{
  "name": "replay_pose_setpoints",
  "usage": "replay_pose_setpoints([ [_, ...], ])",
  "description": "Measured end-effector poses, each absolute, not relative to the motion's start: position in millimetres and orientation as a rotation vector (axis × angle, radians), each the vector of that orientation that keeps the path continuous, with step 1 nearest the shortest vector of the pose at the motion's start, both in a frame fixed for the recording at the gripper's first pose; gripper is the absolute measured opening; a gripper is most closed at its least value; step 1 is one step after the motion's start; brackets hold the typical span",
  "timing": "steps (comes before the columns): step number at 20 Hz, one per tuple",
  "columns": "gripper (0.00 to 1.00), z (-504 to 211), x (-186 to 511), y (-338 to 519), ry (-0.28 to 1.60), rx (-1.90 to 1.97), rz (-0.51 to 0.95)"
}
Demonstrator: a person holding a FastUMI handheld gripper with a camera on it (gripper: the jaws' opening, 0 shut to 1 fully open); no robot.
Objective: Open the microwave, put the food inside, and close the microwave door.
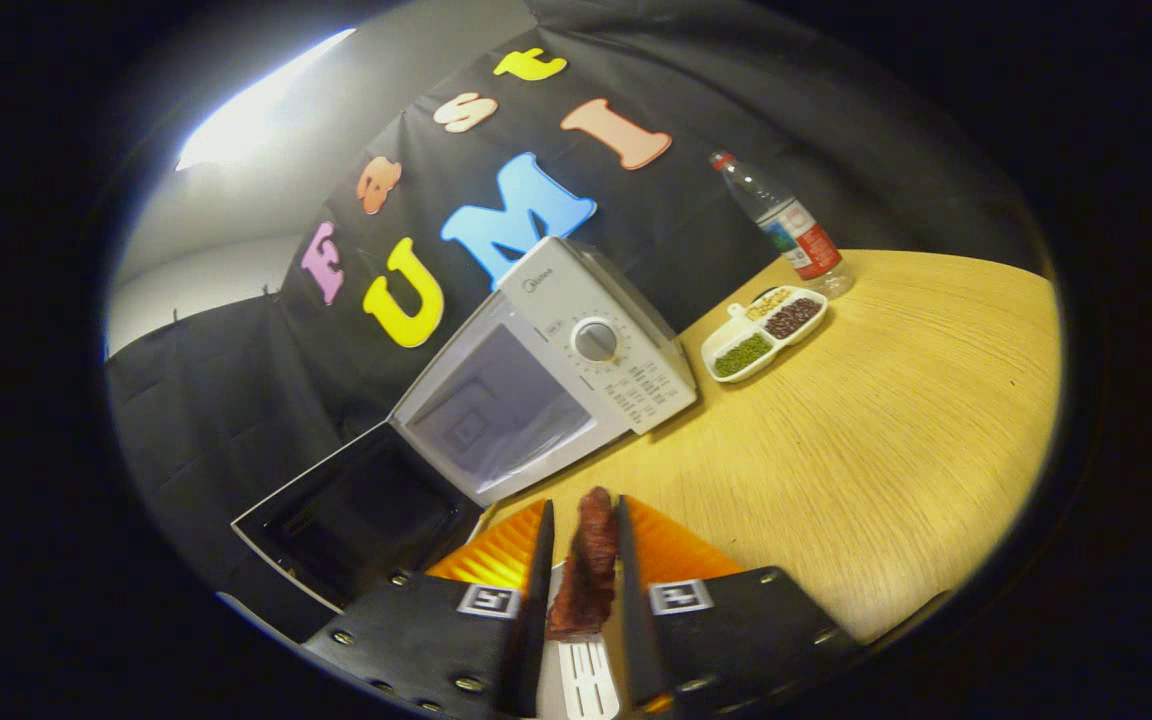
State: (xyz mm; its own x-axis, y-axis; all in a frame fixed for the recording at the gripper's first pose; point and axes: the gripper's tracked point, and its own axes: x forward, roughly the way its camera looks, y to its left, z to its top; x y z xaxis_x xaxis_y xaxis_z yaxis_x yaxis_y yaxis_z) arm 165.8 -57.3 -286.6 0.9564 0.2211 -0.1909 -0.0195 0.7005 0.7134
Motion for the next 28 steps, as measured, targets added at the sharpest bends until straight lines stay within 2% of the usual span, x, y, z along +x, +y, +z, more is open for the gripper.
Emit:
replay_pose_setpoints([
  [2, 0.12, -286, 166, -55, 0.285, 0.862, 0.151],
  [6, 0.12, -277, 163, -54, 0.299, 0.92, 0.149],
  [7, 0.06, -274, 163, -51, 0.301, 0.931, 0.155],
  [11, 0.06, -269, 160, -61, 0.282, 0.912, 0.106],
  [18, 0.06, -230, 165, -49, 0.239, 0.901, 0.114],
  [28, 0.06, -197, 233, 20, 0.21, 0.815, 0.129],
])
